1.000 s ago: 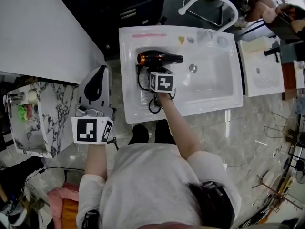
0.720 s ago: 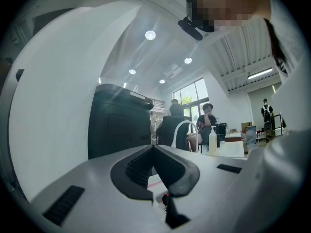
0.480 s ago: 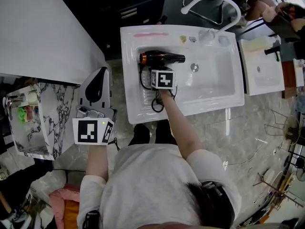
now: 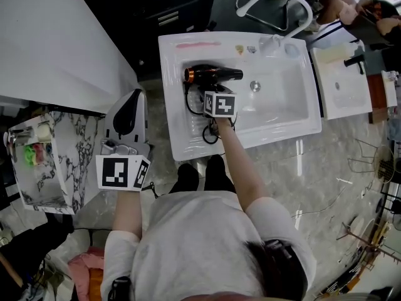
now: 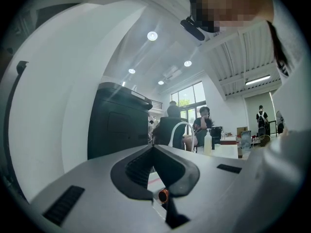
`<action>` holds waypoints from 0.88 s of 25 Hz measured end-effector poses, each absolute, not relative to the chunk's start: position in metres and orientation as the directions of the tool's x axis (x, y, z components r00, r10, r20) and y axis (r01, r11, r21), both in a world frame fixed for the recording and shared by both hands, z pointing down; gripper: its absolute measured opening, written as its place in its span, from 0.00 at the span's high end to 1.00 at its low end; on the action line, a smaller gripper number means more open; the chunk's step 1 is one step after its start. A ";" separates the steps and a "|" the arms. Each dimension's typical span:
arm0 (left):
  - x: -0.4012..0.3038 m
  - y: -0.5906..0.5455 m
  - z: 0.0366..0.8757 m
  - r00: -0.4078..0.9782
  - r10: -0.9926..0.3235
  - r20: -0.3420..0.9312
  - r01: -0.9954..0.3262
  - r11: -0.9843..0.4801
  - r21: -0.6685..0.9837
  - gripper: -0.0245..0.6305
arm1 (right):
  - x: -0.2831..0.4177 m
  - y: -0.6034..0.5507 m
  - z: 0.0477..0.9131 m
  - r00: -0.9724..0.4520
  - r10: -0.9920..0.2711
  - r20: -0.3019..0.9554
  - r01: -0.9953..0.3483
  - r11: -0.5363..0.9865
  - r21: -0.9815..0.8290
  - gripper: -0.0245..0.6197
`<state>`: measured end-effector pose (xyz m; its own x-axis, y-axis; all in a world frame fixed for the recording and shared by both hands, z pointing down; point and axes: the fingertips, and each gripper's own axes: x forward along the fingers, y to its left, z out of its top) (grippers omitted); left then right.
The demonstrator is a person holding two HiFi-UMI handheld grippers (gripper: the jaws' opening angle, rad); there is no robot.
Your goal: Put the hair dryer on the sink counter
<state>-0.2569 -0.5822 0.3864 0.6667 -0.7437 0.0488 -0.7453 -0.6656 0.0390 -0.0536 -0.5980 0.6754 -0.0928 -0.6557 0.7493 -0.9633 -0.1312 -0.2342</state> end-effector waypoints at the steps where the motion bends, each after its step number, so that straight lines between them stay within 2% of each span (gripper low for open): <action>1: -0.258 -0.582 0.386 0.670 -0.741 0.047 -0.743 -0.669 0.040 0.95 | -0.054 -0.597 0.671 -0.091 -0.670 0.737 -0.961 -0.136 -0.242 0.48; 4: -0.259 -0.579 0.383 0.679 -0.733 0.036 -0.734 -0.678 0.038 0.95 | -0.055 -0.590 0.653 -0.094 -0.722 0.685 -0.950 -0.141 -0.279 0.48; 5: -0.257 -0.578 0.381 0.682 -0.730 0.031 -0.731 -0.681 0.036 0.95 | -0.053 -0.587 0.647 -0.088 -0.740 0.666 -0.948 -0.142 -0.284 0.52; 7: -0.254 -0.576 0.380 0.686 -0.727 0.028 -0.727 -0.686 0.030 0.95 | -0.046 -0.580 0.634 -0.065 -0.776 0.628 -0.950 -0.145 -0.276 0.73; 9: -0.249 -0.574 0.379 0.690 -0.724 0.029 -0.724 -0.689 0.024 0.95 | -0.041 -0.572 0.623 -0.052 -0.802 0.595 -0.956 -0.132 -0.261 0.84; 10: -0.247 -0.573 0.379 0.691 -0.722 0.029 -0.723 -0.691 0.022 0.95 | -0.041 -0.569 0.618 -0.051 -0.813 0.580 -0.961 -0.118 -0.250 0.94; 18: -0.224 -0.549 0.370 0.693 -0.721 0.013 -0.721 -0.693 0.001 0.95 | -0.044 -0.535 0.554 -0.117 -0.908 0.402 -0.977 0.034 -0.209 0.95; 22: -0.214 -0.527 0.363 0.692 -0.722 0.001 -0.722 -0.692 -0.004 0.95 | -0.035 -0.510 0.516 -0.113 -0.940 0.321 -0.981 0.054 -0.188 0.95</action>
